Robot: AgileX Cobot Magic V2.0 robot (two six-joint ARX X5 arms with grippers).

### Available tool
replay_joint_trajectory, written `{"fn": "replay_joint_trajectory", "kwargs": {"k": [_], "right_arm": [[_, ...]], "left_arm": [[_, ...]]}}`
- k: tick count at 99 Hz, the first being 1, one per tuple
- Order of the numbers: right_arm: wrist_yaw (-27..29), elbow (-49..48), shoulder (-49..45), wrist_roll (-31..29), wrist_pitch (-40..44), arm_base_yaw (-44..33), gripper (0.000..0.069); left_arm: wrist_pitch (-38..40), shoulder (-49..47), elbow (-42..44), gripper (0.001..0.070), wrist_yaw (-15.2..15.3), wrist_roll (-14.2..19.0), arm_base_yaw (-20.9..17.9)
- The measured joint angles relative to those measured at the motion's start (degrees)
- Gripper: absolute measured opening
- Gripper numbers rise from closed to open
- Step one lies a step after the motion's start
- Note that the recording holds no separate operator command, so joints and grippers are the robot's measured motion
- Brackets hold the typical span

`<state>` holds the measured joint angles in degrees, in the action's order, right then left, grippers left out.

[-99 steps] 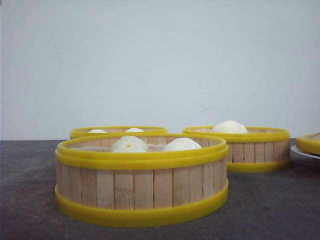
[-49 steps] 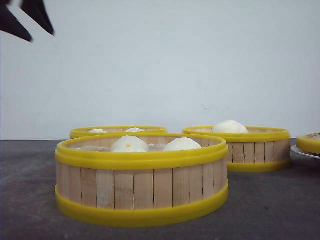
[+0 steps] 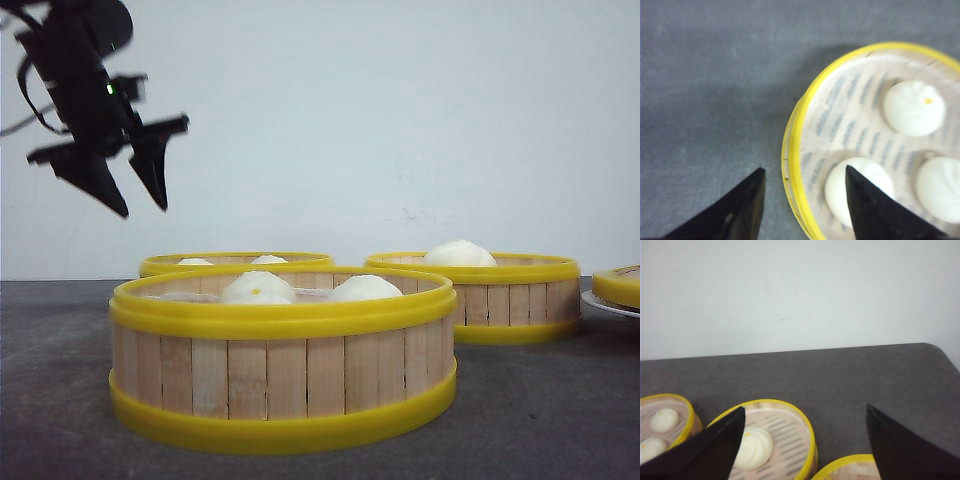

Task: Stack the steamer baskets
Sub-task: 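Lower left gripper onto rim of farther bun-filled steamer basket and grasp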

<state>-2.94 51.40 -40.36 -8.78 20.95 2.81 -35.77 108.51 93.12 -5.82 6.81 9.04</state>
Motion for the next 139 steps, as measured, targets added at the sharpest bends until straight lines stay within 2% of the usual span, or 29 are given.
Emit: {"fn": "replay_joint_trajectory", "kwargs": {"k": [21,29,49,71,90,112,124,139], "right_arm": [[0.0,0.0,-1.3,0.2,1.6,0.8,0.0477],[0.0,0.0,-1.9,0.9,2.2,1.0,0.0477],[0.0,0.0,-2.8,1.5,2.4,1.0,0.0477],[0.0,0.0,-3.3,1.5,2.3,1.0,0.0477],[0.0,0.0,-3.7,1.5,2.3,1.0,0.0477],[0.0,0.0,-3.7,1.5,2.3,1.0,0.0477],[0.0,0.0,-3.7,1.5,2.3,1.0,0.0477],[0.0,0.0,-3.7,1.5,2.4,1.0,0.0477]], "left_arm": [[-0.7,6.1,3.2,0.0301,0.2,0.0,0.3],[-0.7,7.6,4.1,0.0301,1.2,0.0,0.3],[-1.0,8.9,4.2,0.03,3.9,0.0,0.6],[-0.9,10.2,4.2,0.0297,4.2,0.0,1.2],[-1.0,10.4,4.2,0.0167,4.3,0.0,1.7],[-2.2,10.9,4.2,0.0137,4.4,-0.1,2.1],[-2.3,11.4,4.2,0.0062,4.7,0.0,2.1],[-4.6,11.5,5.5,0.0033,6.4,0.3,2.1]]}}
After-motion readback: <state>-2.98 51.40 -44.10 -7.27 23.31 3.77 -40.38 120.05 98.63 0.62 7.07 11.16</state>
